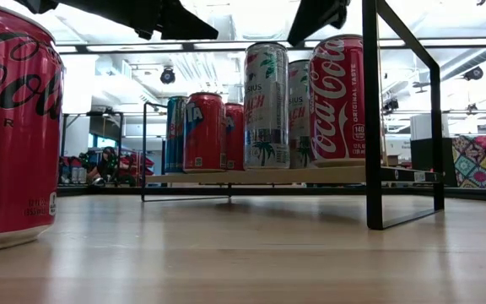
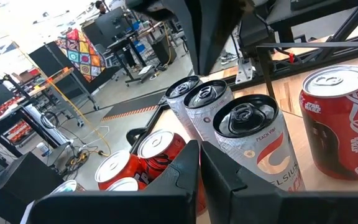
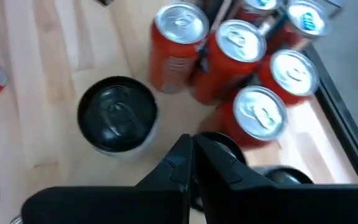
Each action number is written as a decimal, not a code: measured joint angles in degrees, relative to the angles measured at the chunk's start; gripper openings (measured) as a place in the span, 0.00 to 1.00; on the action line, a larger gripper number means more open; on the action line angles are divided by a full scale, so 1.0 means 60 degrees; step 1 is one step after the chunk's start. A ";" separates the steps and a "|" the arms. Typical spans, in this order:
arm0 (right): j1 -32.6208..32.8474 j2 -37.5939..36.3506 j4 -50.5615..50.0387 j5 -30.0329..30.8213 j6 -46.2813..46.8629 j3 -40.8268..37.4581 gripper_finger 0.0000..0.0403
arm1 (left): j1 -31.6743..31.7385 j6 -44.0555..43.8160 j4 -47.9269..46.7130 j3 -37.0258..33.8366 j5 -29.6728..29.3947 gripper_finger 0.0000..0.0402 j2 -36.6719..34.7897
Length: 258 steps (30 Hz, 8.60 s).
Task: Place canned beverage on shelf
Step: Put the pink soda can on the shelf aligned with the pink soda can on the shelf
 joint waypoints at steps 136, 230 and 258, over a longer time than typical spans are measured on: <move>0.0149 0.0067 -0.0359 0.0276 0.1000 -0.0478 0.02 | -0.0001 -0.0003 -0.0007 0.0007 0.0001 0.00 -0.0004; -0.1525 -0.0378 -0.3544 0.1597 0.0654 0.0158 0.02 | 0.0003 0.0074 0.0160 0.0058 0.0007 0.00 -0.0004; -0.2648 -0.2344 0.1254 -0.0692 -0.0396 -0.3537 0.02 | 0.0003 0.0077 0.0164 0.0058 0.0007 0.00 -0.0004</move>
